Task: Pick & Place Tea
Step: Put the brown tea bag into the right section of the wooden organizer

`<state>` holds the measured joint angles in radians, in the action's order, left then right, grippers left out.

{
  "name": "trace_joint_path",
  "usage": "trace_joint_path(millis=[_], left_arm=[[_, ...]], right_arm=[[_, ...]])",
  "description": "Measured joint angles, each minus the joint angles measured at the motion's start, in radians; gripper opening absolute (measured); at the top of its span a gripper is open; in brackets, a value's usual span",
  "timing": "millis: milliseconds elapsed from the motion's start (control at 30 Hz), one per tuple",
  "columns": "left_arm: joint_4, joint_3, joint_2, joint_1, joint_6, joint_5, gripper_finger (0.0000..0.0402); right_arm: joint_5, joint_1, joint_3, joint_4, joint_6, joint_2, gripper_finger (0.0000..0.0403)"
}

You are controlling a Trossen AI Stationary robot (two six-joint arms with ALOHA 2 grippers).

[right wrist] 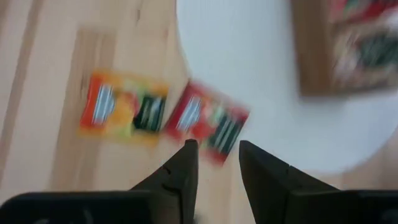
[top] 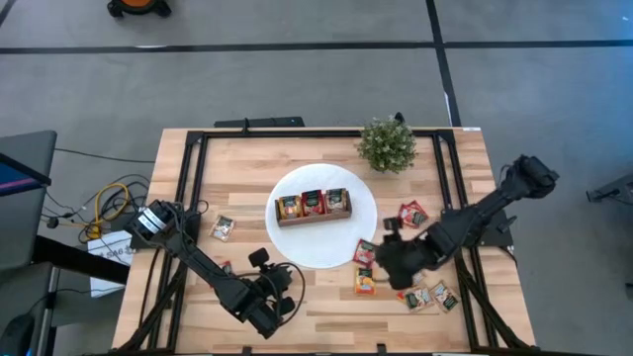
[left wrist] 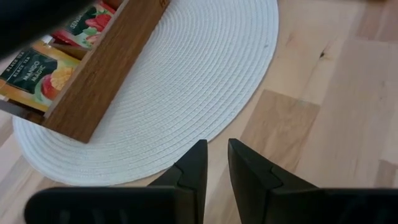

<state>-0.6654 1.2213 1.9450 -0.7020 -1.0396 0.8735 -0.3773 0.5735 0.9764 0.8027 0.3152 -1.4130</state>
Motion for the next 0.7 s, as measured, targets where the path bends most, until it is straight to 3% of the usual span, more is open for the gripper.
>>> trace_joint_path(millis=[133, 300, 567, 700], left_arm=[[0.005, 0.000, 0.000, 0.000, 0.003, 0.003, 0.0057], [0.008, 0.000, 0.000, 0.000, 0.003, 0.003, 0.0057], [0.041, 0.000, 0.000, 0.002, 0.026, 0.003, 0.0057], [0.079, 0.000, 0.000, 0.002, 0.066, 0.003, 0.0057]], right_arm=[[0.034, 0.043, -0.060, 0.041, 0.163, 0.025, 0.0116], [0.151, 0.019, -0.209, -0.002, 0.270, 0.116, 0.0151], [0.490, -0.163, -0.454, -0.218, 0.403, 0.228, 0.0223], [0.572, -0.239, -0.538, -0.368, 0.403, 0.231, 0.0247]])
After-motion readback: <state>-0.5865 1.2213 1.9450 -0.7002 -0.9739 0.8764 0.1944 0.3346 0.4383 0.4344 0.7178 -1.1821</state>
